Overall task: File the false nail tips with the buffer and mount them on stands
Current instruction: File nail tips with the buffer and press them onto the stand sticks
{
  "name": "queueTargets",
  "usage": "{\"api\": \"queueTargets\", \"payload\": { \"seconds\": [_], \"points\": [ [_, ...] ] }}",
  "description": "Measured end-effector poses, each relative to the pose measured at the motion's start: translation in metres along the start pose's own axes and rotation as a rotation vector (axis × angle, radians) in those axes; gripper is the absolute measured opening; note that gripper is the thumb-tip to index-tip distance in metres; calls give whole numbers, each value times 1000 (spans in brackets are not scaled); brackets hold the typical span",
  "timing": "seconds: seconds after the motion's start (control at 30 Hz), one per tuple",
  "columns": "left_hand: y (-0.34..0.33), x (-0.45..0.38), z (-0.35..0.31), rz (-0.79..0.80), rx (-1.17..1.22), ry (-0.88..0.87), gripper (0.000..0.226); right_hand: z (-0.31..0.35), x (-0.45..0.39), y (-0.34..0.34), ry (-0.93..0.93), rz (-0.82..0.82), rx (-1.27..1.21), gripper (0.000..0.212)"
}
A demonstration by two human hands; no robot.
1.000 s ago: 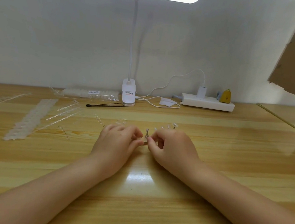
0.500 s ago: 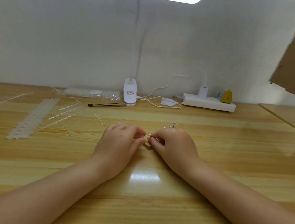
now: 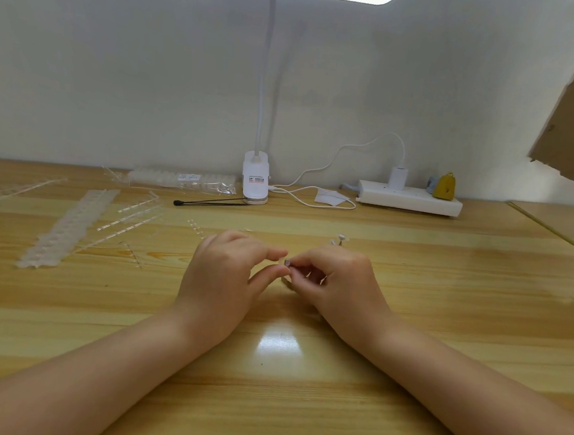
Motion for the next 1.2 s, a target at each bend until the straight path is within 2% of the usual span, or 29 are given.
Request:
{"api": "queueTargets", "payload": {
  "seconds": [0.23,0.6,1.03,1.2],
  "points": [
    [2,0,0,-35,-2,-12,21,-1,0,0,-20,10,4,5],
    [-1,1,-1,-2,-2,-20,20,2,1,0,40,18,4,4],
    [3,-2,-2,37,219,81,24,4,4,3,188,-48,-16,7],
    [2,2,-7,40,190,82,37,-1,2,7,58,-73,-105,4]
  ]
}}
Point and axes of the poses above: each hand's wrist, its own x-axis away from the middle knuckle, its own y-axis out of the back of the hand, z = x × y, the point moved 5 cm from there along -x, towards the middle knuckle, and after that the axes turned 9 degrees about -z, right-handed, at the moved point
